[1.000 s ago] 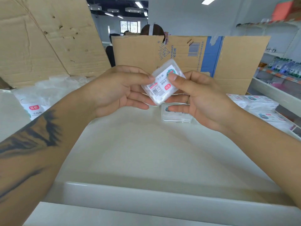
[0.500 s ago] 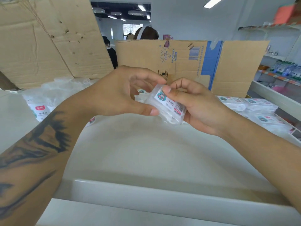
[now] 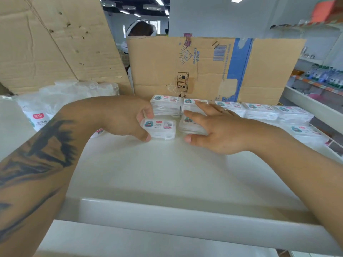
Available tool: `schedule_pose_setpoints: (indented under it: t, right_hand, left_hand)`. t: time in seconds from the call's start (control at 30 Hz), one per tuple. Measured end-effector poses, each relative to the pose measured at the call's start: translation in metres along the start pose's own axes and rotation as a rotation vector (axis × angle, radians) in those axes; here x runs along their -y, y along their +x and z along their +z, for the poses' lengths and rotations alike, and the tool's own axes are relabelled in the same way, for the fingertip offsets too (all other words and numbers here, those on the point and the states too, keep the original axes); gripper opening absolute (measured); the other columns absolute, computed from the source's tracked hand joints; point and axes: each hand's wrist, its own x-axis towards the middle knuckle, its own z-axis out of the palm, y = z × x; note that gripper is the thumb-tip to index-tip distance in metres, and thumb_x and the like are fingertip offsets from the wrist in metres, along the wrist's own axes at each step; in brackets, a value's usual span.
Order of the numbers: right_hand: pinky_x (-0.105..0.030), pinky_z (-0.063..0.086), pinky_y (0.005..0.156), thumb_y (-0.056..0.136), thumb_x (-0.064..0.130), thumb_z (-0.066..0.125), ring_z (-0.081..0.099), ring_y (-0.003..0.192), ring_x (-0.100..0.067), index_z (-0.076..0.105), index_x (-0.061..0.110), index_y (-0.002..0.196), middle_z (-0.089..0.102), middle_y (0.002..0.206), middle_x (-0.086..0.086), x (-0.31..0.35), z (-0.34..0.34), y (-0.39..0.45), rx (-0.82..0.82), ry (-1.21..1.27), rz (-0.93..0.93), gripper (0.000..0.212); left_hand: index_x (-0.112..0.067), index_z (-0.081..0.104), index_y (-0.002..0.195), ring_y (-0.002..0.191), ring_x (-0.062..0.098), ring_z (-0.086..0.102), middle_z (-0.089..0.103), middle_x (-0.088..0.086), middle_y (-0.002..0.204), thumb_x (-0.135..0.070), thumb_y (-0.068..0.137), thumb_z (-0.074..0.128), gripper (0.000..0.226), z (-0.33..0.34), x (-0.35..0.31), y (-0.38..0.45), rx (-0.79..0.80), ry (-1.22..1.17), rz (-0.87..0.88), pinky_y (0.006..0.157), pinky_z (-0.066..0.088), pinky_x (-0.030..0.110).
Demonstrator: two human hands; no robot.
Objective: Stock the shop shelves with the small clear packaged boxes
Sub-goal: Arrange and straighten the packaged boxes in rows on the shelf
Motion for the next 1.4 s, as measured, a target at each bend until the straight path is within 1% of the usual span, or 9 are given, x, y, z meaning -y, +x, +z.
schedule_pose_setpoints:
  t: [0.17,0.4,0.53,0.63,0.8,0.93,1.03,1.13,1.4]
  right_hand:
    - [-0.048,0.0,0.127,0.105,0.051,0.039,-0.011,0.157,-0.021,0.017,0.049,0.157,-0.014,0.17,0.01,-0.001,0.001,0.004,-0.037,-0.007,-0.001,0.057]
    - [-0.049,0.009,0.125,0.106,0.039,0.045,0.002,0.157,-0.025,0.031,0.05,0.15,-0.002,0.17,0.009,-0.003,0.0,0.004,-0.103,0.001,-0.005,0.047]
    - [-0.048,0.01,0.125,0.106,0.035,0.046,0.003,0.156,-0.023,0.033,0.05,0.148,-0.001,0.17,0.009,-0.002,0.0,0.005,-0.109,0.0,0.0,0.047]
    - [-0.048,0.011,0.125,0.106,0.034,0.046,0.004,0.156,-0.023,0.033,0.05,0.149,0.0,0.17,0.009,-0.002,-0.001,0.005,-0.11,-0.002,0.002,0.048]
    - [-0.048,0.012,0.124,0.105,0.035,0.046,0.005,0.156,-0.024,0.032,0.049,0.149,0.0,0.17,0.008,-0.002,0.0,0.006,-0.112,-0.012,0.0,0.048]
    - [-0.048,0.012,0.123,0.106,0.033,0.045,0.004,0.156,-0.024,0.031,0.048,0.15,0.0,0.17,0.008,-0.002,0.0,0.006,-0.11,-0.009,0.001,0.049]
    - [-0.048,0.012,0.122,0.105,0.031,0.045,0.004,0.156,-0.026,0.031,0.047,0.15,0.0,0.17,0.007,-0.002,0.0,0.007,-0.114,-0.009,-0.001,0.05]
    - [-0.049,0.011,0.122,0.104,0.031,0.047,0.004,0.156,-0.026,0.033,0.047,0.148,0.001,0.17,0.005,-0.003,-0.001,0.008,-0.111,0.003,-0.003,0.049]
    - [-0.054,0.014,0.123,0.101,0.056,0.044,0.011,0.155,-0.028,0.018,0.048,0.156,0.009,0.169,0.006,-0.002,-0.003,0.009,-0.195,0.003,-0.074,0.061]
  left_hand:
    - [-0.035,0.055,0.133,0.1,0.011,0.05,0.053,-0.013,0.128,-0.041,0.086,0.079,0.053,0.002,0.001,0.002,-0.134,0.024,0.006,0.08,0.038,0.027]
    - [-0.043,0.07,0.116,0.102,0.008,0.056,0.054,-0.025,0.098,-0.039,0.082,0.083,0.036,0.005,-0.009,0.002,-0.211,0.028,0.175,0.071,0.033,0.005]
    - [-0.04,0.074,0.12,0.091,0.011,0.05,0.046,-0.027,0.083,-0.039,0.086,0.08,0.035,0.008,-0.014,0.007,-0.256,0.096,0.163,0.074,0.037,0.026]
    - [-0.041,0.072,0.123,0.09,0.011,0.042,0.041,-0.027,0.081,-0.039,0.089,0.078,0.034,0.015,-0.017,0.012,-0.304,0.123,0.184,0.075,0.033,0.027]
    - [-0.043,0.071,0.124,0.093,0.012,0.043,0.06,-0.008,0.098,-0.042,0.09,0.075,0.034,0.024,-0.019,0.019,-0.363,0.099,0.209,0.079,0.036,0.028]
    - [-0.039,0.071,0.128,0.114,0.018,0.056,0.067,-0.005,0.123,-0.04,0.094,0.072,0.035,0.027,-0.023,0.02,-0.375,0.128,0.215,0.082,0.035,0.026]
    - [-0.038,0.071,0.127,0.115,0.016,0.057,0.068,-0.008,0.126,-0.044,0.093,0.071,0.034,0.029,-0.023,0.021,-0.362,0.118,0.21,0.081,0.036,0.026]
    - [-0.04,0.068,0.129,0.116,0.013,0.059,0.067,-0.012,0.129,-0.054,0.09,0.069,0.042,0.027,-0.025,0.017,-0.332,0.077,0.191,0.093,0.048,0.032]
    - [-0.038,0.066,0.131,0.116,0.025,0.063,0.067,-0.002,0.13,-0.066,0.085,0.058,0.054,0.02,-0.04,-0.007,-0.454,0.185,0.092,0.097,0.051,0.046]
